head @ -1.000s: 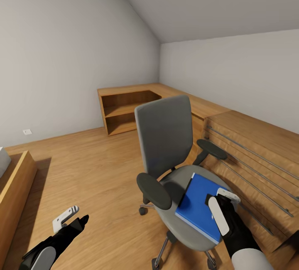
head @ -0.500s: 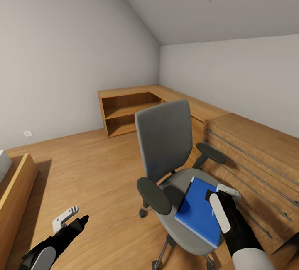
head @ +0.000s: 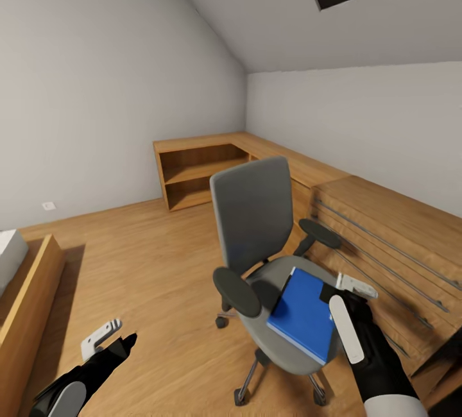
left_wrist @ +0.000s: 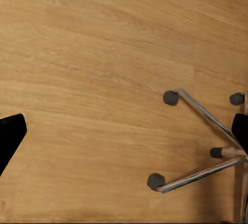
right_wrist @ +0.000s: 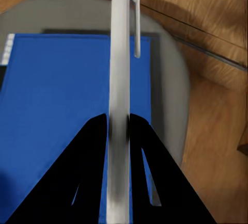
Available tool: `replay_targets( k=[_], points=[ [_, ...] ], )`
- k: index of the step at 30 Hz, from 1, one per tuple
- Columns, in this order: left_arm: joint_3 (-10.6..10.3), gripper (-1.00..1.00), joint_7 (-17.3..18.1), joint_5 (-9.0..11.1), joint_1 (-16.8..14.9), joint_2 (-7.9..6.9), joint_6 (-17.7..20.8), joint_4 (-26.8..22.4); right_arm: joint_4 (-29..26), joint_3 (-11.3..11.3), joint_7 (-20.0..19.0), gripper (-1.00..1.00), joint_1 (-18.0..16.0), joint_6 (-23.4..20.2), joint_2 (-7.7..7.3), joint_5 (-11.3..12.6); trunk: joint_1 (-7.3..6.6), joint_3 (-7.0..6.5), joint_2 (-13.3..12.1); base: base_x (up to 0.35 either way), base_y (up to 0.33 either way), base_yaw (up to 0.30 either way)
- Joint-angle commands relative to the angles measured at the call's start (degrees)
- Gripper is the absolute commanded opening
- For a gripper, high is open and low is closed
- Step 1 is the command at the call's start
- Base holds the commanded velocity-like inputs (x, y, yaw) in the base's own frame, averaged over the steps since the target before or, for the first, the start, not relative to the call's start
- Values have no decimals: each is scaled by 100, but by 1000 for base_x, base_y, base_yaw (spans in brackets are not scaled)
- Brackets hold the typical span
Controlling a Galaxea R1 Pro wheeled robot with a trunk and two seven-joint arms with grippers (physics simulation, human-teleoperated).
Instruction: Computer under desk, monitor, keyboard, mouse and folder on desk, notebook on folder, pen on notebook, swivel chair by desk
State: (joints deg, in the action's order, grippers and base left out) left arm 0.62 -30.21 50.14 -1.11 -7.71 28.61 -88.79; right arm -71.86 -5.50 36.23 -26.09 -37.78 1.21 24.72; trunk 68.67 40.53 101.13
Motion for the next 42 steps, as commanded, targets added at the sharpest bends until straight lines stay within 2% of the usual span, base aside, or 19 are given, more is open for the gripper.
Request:
replay_targets(
  k=[1, 7, 14, 17, 18, 22, 42],
  points=[
    [0, 100, -46, 57, -3, -2, 13, -8, -43, -5, 37, -100, 7, -23, 5, 68, -26, -13, -38, -321, 0, 0],
    [0, 100, -46, 57, -3, 2, 13, -7, -166, -4, 36, -100, 45, -247, 18, 68, -158, -121, -279, -333, 0, 0],
    [0, 100, -46, 52, -3, 5, 13, -6, -233, -1, 36, -100, 53, -304, 25, 68, -312, -246, -560, -267, 0, 0],
    [0, 100, -46, 50, -3, 6, 13, -6, -315, 2, 39, -100, 52, -357, 53, 68, -378, -300, -680, -86, 0, 0],
    [-5, 100, -46, 53, -3, 9, 13, -5, -425, 2, 43, -100, 51, -488, 145, 66, -400, -318, -720, -28, 0, 0],
    [-8, 100, -46, 55, -3, 12, 13, 0, -587, -2, 48, -100, 56, -634, 226, 66, -488, -390, -881, -16, 0, 0],
    [-20, 100, -46, 59, -3, 24, 4, 6, -706, -4, 51, -100, 73, -719, 267, 59, -927, -749, -1683, -40, 0, 0]
  ],
)
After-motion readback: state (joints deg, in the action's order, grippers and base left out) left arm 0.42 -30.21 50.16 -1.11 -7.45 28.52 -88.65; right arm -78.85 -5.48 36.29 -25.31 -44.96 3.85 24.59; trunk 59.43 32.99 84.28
